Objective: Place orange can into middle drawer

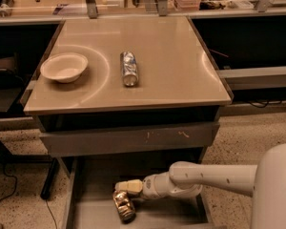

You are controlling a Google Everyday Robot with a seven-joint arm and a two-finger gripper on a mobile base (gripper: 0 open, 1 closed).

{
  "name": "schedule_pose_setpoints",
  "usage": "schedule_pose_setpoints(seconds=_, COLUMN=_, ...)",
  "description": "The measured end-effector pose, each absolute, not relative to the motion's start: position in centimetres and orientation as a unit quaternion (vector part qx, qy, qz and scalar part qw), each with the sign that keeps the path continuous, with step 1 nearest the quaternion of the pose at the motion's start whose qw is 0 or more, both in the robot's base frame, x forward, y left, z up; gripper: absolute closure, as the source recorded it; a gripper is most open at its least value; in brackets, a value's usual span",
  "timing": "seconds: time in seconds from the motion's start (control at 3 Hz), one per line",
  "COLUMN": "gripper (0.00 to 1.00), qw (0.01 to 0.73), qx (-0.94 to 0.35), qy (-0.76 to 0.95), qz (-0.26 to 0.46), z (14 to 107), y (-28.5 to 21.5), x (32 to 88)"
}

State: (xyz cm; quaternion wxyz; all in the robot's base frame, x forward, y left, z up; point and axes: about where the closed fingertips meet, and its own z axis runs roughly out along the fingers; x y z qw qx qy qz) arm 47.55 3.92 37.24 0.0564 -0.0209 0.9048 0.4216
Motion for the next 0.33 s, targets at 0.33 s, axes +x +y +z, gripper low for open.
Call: schedule_pose_setpoints(seconds=0.33, gripper=0.0, qw=0.056, qx=-0.021, qy=0.905, qz=0.422, z=37.24, y=3.92, x=47.55)
